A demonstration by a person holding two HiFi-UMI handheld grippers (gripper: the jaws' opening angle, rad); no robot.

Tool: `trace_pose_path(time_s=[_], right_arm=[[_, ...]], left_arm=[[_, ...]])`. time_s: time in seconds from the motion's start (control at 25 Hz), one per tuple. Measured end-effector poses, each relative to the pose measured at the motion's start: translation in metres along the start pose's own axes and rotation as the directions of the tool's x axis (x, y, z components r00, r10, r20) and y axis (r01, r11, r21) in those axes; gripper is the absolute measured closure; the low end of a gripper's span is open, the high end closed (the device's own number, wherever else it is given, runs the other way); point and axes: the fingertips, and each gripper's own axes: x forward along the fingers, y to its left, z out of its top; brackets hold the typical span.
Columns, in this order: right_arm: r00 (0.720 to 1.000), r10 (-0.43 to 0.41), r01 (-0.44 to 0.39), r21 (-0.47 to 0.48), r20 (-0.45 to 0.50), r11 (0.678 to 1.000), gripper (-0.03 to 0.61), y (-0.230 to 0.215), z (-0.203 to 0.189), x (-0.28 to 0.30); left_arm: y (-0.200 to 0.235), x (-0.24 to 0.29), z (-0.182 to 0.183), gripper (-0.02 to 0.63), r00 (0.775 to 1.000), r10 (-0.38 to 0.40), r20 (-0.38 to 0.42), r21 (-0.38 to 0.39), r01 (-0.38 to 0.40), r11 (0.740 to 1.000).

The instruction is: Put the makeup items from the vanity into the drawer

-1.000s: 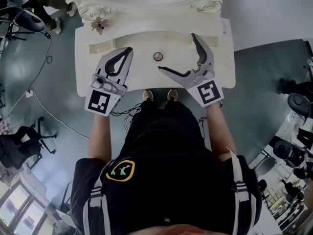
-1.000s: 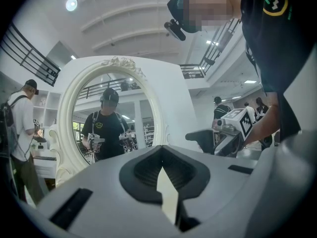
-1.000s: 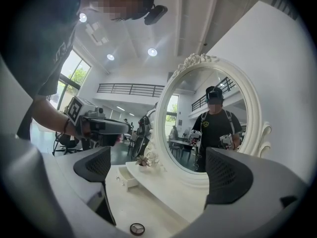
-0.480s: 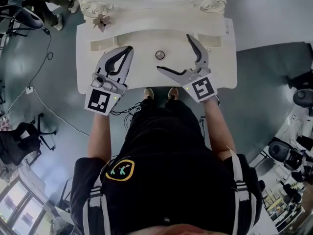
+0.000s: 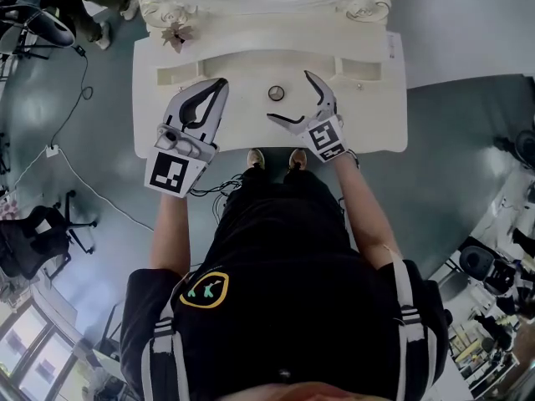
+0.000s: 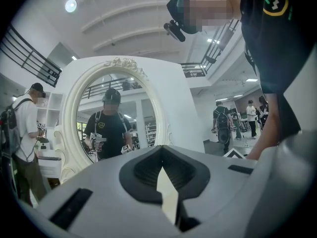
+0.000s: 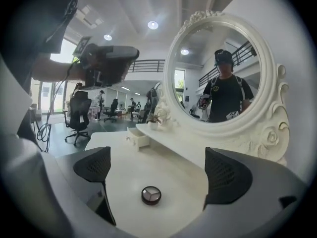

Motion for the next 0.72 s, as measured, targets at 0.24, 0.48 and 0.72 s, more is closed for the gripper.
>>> trace_pose_path(time_s=[0.24, 0.48, 0.72], right_arm=[[0.991, 0.040, -0.035, 0.042, -0.126, 0.999, -0.020, 0.010, -0.063, 0.036], [0.969, 0.088, -0.078, 0.050, -0.230, 0.996, -0.020, 0.019, -0.103, 0.057], [0.962, 0.094, -0.077, 0.075, -0.256, 0.994, -0.020, 0.020, -0.116, 0.063]], left_arm=[[-0.002, -0.001, -0.002, 0.595, 1.000, -0.001, -0.004, 0.000, 0.001, 1.000], [-0.002, -0.004, -0.003, 0.595, 1.000, 0.007, -0.014, -0.001, -0.007, 1.000], [0.002, -0.007, -0.005, 0.595, 1.000, 0.017, -0.018, -0.003, -0.017, 1.000]])
